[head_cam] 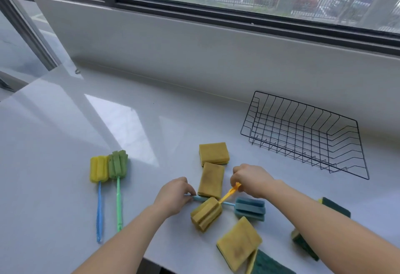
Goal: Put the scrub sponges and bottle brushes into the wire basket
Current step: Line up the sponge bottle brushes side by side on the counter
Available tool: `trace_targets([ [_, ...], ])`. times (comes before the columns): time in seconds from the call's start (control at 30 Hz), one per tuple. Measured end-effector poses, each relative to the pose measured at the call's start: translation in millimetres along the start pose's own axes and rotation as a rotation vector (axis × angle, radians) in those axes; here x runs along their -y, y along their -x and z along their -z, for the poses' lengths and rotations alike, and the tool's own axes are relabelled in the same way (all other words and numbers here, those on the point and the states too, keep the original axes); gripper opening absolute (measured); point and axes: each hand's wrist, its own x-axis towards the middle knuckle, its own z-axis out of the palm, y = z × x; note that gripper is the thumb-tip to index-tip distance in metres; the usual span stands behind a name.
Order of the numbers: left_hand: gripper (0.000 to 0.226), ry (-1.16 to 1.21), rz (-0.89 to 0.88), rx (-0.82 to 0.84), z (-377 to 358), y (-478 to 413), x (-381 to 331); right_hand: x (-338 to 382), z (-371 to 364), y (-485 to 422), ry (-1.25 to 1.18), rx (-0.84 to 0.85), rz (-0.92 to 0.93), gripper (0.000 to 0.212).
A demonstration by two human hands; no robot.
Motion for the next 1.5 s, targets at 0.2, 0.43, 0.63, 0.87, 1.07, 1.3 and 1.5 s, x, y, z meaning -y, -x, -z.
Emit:
trace_targets([
  [0.2, 0.016, 0.066, 0.028, -0.053, -0.4, 12.7, 3.1, -8.3, -6.5, 14.0, 0.023, -0.071, 0.109, 0.012],
  [0.43, 0.01, 0.238, 0.071, -0.135, 11.4, 34.6, 14.5, -22.8, 3.5, 43.6, -0.02, -0.347, 0.117, 0.016],
  [0.63, 0.013, 0.287, 0.121, -0.263, 26.1, 57.9, 29.3, -19.8, 31.0, 44.6, -0.295, -0.531, -0.041, 0.014],
  [0.87, 0.022, 0.587, 0.312, -0.477, 28.1, 106.0, 69.7, 24.3, 43.4, 18.8, -0.596, -0.528, -0.149, 0.016],
  [1.07, 0.024, 0.673, 0.442, -0.576, 26.1, 152.3, 98.1, 94.9, 58.2, -19.7, -0.76, -0.404, -0.161, 0.017],
  [1.3, 0.026, 0.593, 0.595, -0.664, 25.4, 198.4, 134.3, 160.3, 71.4, -67.7, -1.386, -0.284, -0.253, 0.019],
  [1.5, 0.021, 0.716, 0.779, -0.765, 11.5, 222.4, 165.7, 194.7, 50.7, -90.3, -1.325, -0.146, -0.301, 0.016],
])
